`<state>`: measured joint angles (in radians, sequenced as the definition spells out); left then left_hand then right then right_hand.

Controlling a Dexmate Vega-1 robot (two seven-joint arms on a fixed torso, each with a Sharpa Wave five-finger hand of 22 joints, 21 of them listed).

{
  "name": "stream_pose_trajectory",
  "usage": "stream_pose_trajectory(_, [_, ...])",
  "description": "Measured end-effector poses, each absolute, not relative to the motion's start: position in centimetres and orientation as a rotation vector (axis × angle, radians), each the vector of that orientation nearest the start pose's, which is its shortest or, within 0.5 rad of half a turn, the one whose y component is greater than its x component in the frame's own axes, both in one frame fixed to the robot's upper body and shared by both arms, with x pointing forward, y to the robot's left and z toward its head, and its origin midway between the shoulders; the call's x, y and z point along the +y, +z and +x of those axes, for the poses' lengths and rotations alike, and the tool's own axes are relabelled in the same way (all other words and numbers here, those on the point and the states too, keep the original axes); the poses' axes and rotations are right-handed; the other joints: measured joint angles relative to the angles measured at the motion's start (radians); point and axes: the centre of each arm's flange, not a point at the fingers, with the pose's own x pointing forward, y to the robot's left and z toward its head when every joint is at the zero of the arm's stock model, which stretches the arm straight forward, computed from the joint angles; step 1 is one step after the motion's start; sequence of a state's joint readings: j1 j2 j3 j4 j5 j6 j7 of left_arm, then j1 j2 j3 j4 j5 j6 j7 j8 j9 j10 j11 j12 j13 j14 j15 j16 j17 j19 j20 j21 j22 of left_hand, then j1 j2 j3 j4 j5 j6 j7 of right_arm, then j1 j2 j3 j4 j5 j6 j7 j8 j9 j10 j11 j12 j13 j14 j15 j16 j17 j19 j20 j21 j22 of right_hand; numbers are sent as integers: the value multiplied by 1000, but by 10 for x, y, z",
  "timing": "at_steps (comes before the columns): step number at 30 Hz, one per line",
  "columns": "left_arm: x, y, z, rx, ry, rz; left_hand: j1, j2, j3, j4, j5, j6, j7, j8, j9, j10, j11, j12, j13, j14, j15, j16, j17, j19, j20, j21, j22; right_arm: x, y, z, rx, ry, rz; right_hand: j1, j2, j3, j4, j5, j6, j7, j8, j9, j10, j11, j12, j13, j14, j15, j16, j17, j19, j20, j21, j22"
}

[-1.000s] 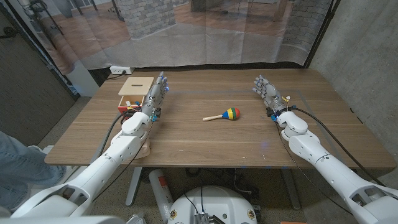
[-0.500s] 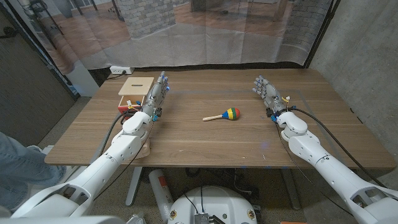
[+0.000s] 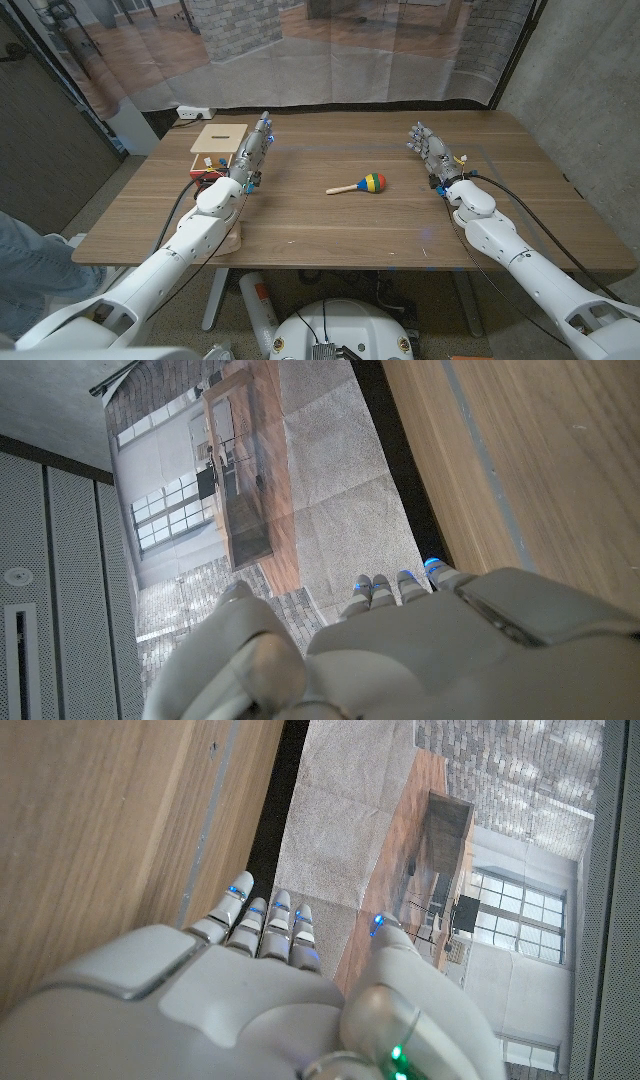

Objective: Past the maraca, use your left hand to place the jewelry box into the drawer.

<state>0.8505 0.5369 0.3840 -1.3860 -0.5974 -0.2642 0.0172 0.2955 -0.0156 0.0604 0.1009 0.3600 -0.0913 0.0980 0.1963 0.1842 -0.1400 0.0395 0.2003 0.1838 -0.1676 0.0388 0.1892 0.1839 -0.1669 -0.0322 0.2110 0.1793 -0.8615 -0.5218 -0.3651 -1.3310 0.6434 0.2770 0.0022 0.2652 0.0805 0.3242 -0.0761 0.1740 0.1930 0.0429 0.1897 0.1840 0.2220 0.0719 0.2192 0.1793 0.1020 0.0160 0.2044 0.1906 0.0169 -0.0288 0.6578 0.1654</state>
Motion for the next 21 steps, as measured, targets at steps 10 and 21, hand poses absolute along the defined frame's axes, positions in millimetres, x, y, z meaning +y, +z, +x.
stream_pose_trajectory(10, [275, -9, 627, -639, -218, 62, 4, 4, 0, 0, 0, 6, -5, 4, 0, 4, -4, 1, 0, 0, 0, 0, 0, 0, 0, 0, 0, -294, -33, 645, -586, 184, 37, 0, 0, 0, 0, -1, 0, 0, 0, 0, 0, 0, 0, 0, 0, 0, 0, 0, 0, 0, 0, 0])
stream_pose_trajectory(21, [278, -11, 610, -664, -216, 97, 4, 4, 0, 0, 0, 11, -11, 4, 0, 9, 2, 7, 0, 0, 0, 0, 0, 0, 0, 0, 0, -296, -34, 642, -592, 179, 37, 0, 0, 0, 0, -1, 0, 0, 0, 0, 0, 0, 0, 0, 0, 0, 0, 0, 4, -4, -8, 5])
